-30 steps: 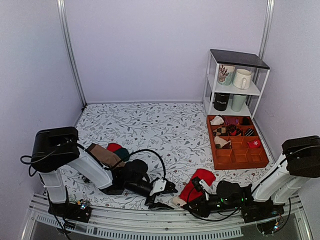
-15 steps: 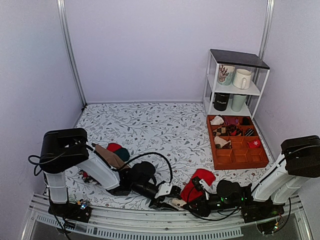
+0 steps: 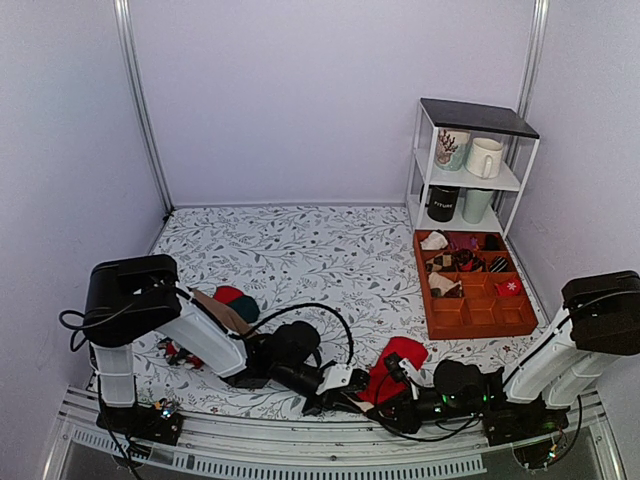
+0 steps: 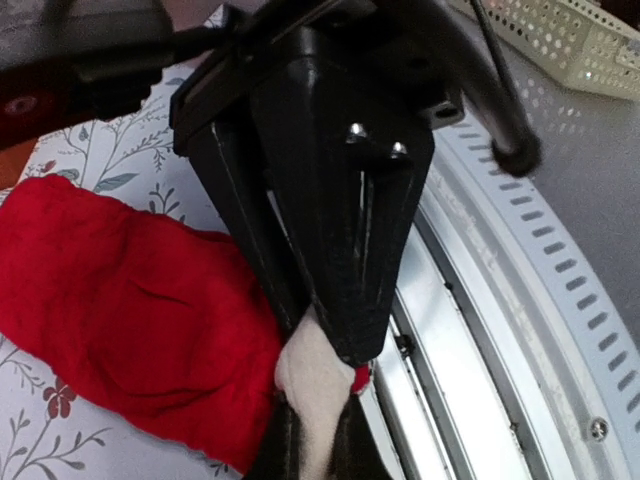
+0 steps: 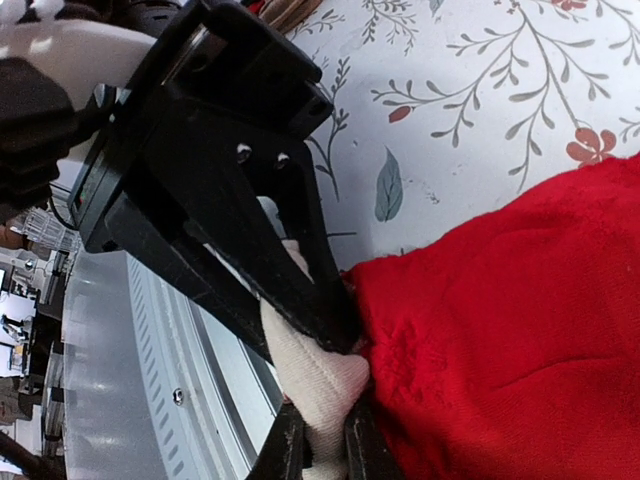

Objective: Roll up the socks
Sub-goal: Roll a pair of socks at the center of the board.

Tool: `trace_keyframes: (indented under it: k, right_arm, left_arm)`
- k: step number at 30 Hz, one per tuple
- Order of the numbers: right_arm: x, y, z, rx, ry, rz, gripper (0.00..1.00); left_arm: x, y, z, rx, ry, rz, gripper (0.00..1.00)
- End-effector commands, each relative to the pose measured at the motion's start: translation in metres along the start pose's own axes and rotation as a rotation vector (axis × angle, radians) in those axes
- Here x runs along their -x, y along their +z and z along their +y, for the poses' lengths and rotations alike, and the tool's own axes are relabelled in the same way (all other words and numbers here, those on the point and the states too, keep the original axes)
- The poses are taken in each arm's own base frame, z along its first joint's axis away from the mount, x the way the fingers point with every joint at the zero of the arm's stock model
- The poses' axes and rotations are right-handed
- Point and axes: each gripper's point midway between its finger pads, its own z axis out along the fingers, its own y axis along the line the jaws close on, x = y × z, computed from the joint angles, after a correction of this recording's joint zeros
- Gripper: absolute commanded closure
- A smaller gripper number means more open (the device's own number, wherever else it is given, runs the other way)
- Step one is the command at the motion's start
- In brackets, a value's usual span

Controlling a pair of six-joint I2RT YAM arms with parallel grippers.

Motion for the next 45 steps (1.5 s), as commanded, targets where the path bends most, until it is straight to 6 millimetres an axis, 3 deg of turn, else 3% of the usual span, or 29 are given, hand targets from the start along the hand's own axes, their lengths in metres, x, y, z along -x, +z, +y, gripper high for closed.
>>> trace_keyframes:
  k: [1,5,9,13,20,24,28,40,42,45]
  right_arm:
    - [-0.076,-0.02,-0.069,-0.245,0.045,0.29,0.97]
    - [-0.072,-0.019,-0.067,-0.247,0.052,0.283,0.94]
    - [-0.06,-0.02,-0.067,-0.3,0.057,0.264,0.76]
    - [-0.034,-0.032,-0.066,-0.381,0.031,0.193,0.58]
    - [0.022,-0.068,-0.052,-0.413,0.012,-0.017,0.48]
    - [0.033,-0.081,-0.062,-0.428,0.104,-0.07,0.48]
    - [0.04,-0.081,-0.066,-0.443,0.134,-0.095,0.48]
    - [0.064,-0.038,-0.057,-0.317,0.182,-0.107,0.5]
    - [0.071,-0.025,-0.05,-0.277,0.173,-0.084,0.56]
    - [0.077,-0.006,-0.051,-0.254,0.158,-0.043,0.81]
  left_arm:
    - [-0.029,0.012,-0.014,-0.07,-0.091,0.11,1.0]
    - [-0.042,0.015,-0.014,-0.08,-0.213,0.192,1.0]
    - [-0.074,0.006,-0.012,-0.016,-0.404,0.324,1.0]
    - [-0.101,-0.009,-0.014,0.031,-0.61,0.402,1.0]
    - [-0.116,-0.023,-0.009,0.118,-0.83,0.408,1.0]
    - [-0.112,-0.02,-0.013,0.1,-0.846,0.383,1.0]
    - [-0.109,-0.016,-0.012,0.092,-0.829,0.376,1.0]
    - [-0.114,-0.014,-0.006,0.121,-0.798,0.395,1.0]
    - [-0.116,-0.017,-0.005,0.141,-0.794,0.404,1.0]
    - [-0.121,-0.024,0.0,0.195,-0.785,0.429,1.0]
